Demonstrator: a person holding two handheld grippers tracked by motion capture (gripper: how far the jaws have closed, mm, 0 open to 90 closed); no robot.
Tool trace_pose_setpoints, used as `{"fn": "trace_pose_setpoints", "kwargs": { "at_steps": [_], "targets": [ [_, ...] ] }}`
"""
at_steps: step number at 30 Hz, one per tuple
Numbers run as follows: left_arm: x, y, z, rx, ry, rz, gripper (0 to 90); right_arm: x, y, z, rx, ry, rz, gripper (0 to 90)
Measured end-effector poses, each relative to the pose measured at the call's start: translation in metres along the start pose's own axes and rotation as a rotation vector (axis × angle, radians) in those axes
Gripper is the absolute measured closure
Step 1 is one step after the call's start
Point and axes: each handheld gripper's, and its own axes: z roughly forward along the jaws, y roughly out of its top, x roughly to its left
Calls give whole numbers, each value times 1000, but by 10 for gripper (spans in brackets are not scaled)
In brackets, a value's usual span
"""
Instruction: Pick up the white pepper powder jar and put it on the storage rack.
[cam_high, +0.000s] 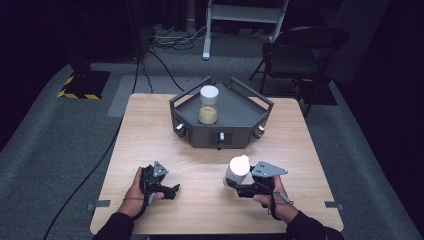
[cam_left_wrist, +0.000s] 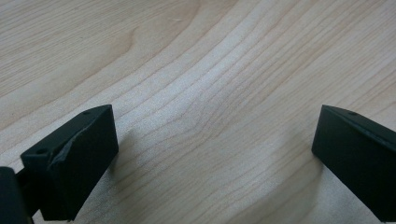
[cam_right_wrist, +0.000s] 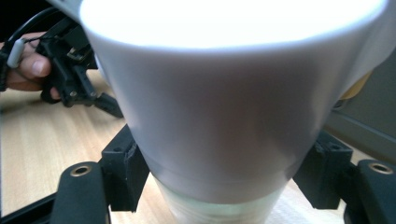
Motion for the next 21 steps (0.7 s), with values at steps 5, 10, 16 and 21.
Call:
{"fn": "trace_pose_setpoints", "kwargs": {
  "at_steps": [5, 10, 16, 21],
  "targets": [
    [0, 0, 0, 1, 0, 1, 0, 0, 10, -6, -14, -30, -3, 290],
    [0, 0, 0, 0, 0, 0, 0, 1, 19, -9, -25, -62, 3, 291],
    [0, 0, 0, 0, 0, 0, 0, 0, 31, -12, -40, -110, 9, 292],
    [0, 0, 0, 0, 0, 1, 0, 0, 43, -14, -52, -150, 5, 292]
  ]
}}
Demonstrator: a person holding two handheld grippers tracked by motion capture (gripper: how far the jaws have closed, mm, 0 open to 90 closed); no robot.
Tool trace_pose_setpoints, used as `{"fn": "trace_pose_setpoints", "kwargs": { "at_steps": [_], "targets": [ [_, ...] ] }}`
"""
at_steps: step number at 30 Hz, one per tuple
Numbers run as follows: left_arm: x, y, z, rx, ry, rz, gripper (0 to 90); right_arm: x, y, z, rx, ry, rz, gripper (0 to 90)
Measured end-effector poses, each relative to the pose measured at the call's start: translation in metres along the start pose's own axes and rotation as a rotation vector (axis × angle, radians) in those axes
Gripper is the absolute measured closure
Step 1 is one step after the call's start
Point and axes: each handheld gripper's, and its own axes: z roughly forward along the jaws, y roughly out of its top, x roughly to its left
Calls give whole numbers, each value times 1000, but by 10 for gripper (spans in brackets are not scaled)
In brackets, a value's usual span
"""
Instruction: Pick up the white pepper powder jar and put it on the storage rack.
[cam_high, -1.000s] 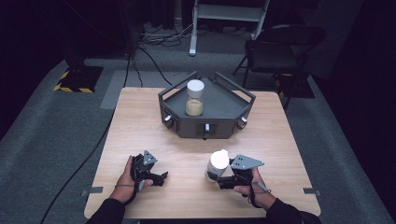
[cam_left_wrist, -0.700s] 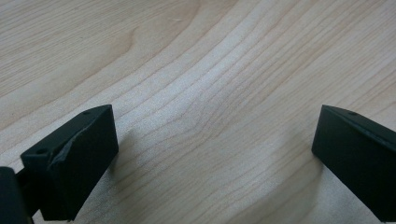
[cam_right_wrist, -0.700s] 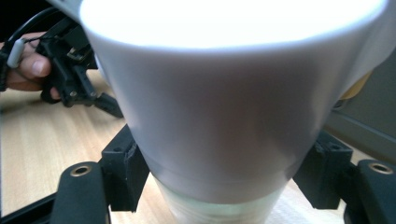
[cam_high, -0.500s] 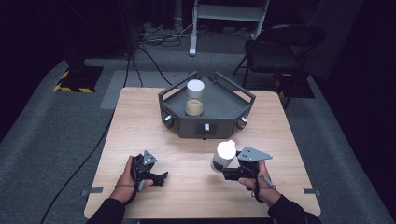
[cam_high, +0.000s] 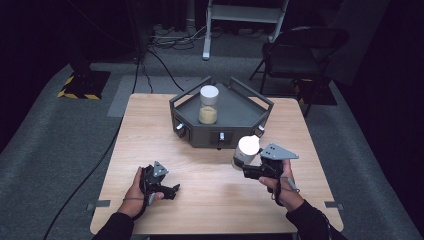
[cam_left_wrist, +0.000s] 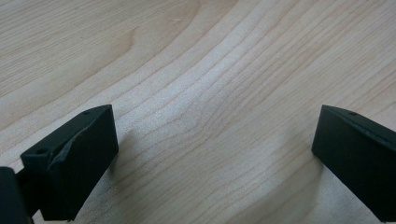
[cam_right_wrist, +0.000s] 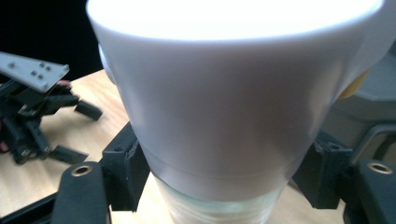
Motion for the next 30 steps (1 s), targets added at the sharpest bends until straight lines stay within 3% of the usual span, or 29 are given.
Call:
{"fn": "trace_pose_setpoints", "kwargs": {
  "at_steps": [13, 30],
  "targets": [
    [0, 0, 0, -1, 0, -1, 0, -4, 45, 1, -47, -117, -4, 294],
    [0, 0, 0, 0, -1, 0, 0, -18, 82, 23, -76, -186, 8, 296]
  ]
}}
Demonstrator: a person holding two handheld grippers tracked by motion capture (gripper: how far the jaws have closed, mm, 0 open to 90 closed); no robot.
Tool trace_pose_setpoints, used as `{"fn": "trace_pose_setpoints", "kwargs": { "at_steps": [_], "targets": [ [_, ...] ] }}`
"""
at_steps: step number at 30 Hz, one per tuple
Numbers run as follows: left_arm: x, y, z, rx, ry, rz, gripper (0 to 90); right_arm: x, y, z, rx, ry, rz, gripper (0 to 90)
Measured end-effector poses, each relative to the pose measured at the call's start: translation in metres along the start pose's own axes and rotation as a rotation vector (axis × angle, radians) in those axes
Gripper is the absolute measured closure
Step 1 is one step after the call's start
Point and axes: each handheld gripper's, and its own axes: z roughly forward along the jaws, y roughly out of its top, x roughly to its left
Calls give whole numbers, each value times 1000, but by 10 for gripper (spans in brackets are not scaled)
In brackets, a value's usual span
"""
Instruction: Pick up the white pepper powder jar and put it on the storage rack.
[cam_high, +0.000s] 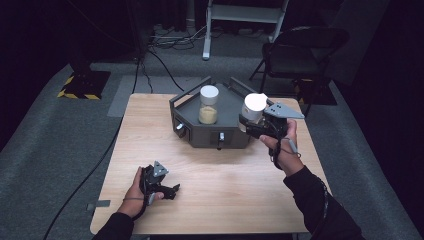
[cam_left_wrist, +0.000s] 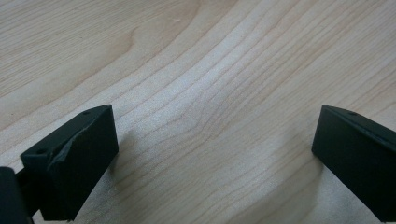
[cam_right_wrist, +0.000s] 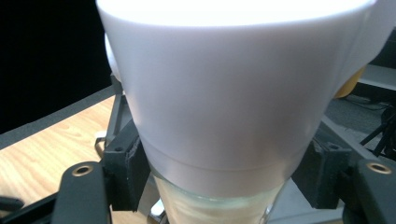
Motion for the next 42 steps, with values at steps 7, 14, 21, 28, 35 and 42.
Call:
{"fn": "trace_pose_setpoints", "kwargs": {
  "at_steps": [7, 14, 21, 28, 35, 42],
  "targets": [
    [0, 0, 0, 0, -1, 2, 0, -2, 4, 16, -5, -36, 8, 296],
    [0, 0, 0, 1, -2, 1, 0, -6, 2, 31, 3, -58, 27, 296],
    [0, 0, 0, 0, -1, 2, 0, -9, 0, 46, 16, -84, 42, 296],
    [0, 0, 0, -1, -1, 2, 0, -10, -6, 60, 35, -93, 45, 297],
    [0, 0, 0, 0, -2, 2, 0, -11, -12, 69, 44, -94, 49, 297],
    [0, 0, 0, 0, -2, 3, 0, -11, -15, 74, 51, -96, 54, 297]
  ]
}}
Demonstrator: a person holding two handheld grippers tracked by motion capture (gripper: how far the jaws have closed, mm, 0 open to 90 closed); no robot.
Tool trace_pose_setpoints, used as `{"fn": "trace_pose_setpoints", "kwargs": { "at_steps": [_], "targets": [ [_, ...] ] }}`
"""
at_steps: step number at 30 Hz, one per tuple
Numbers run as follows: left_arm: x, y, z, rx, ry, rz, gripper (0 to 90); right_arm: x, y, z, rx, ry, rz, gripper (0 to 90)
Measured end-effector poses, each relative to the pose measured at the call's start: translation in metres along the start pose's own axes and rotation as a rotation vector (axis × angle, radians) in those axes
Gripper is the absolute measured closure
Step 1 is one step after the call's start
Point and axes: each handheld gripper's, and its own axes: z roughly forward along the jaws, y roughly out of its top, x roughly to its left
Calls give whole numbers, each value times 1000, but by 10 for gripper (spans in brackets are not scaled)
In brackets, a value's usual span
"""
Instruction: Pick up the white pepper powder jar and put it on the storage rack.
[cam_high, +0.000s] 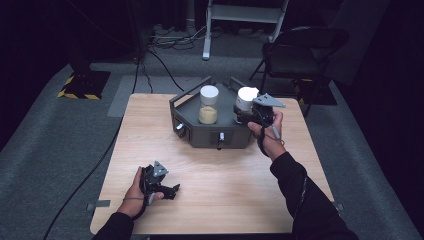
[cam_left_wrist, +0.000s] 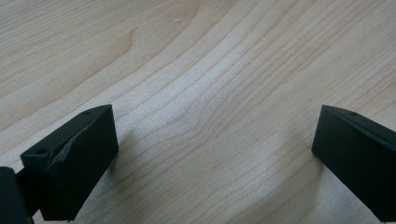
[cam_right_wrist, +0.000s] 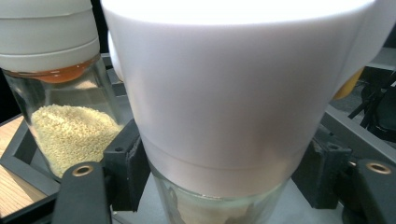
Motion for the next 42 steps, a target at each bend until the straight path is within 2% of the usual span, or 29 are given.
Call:
{"fn": "trace_pose_setpoints", "kwargs": {
  "at_steps": [8, 21, 26, 30, 32, 33, 36, 42],
  "targets": [
    [0, 0, 0, 0, -1, 1, 0, 1, -4, 8, 24, 2, 10, 297],
    [1, 0, 0, 0, -2, 4, 0, -2, -10, 8, 8, 10, 38, 294],
    [1, 0, 0, -1, -3, 3, 0, -2, -9, 8, 11, 9, 34, 292],
    [1, 0, 0, 0, -3, 5, 0, -1, -8, 8, 13, -1, 19, 259],
    [1, 0, 0, 0, -3, 5, 0, -2, -8, 8, 11, -3, 15, 226],
    [1, 0, 0, 1, -4, 3, 0, 0, -9, 7, 4, -10, 2, 182],
    [1, 0, 0, 1, -4, 3, 0, 1, -8, 6, 3, -19, -24, 133],
    [1, 0, 0, 0, -4, 3, 0, -3, -2, 2, 17, 12, -39, 35]
  ]
}}
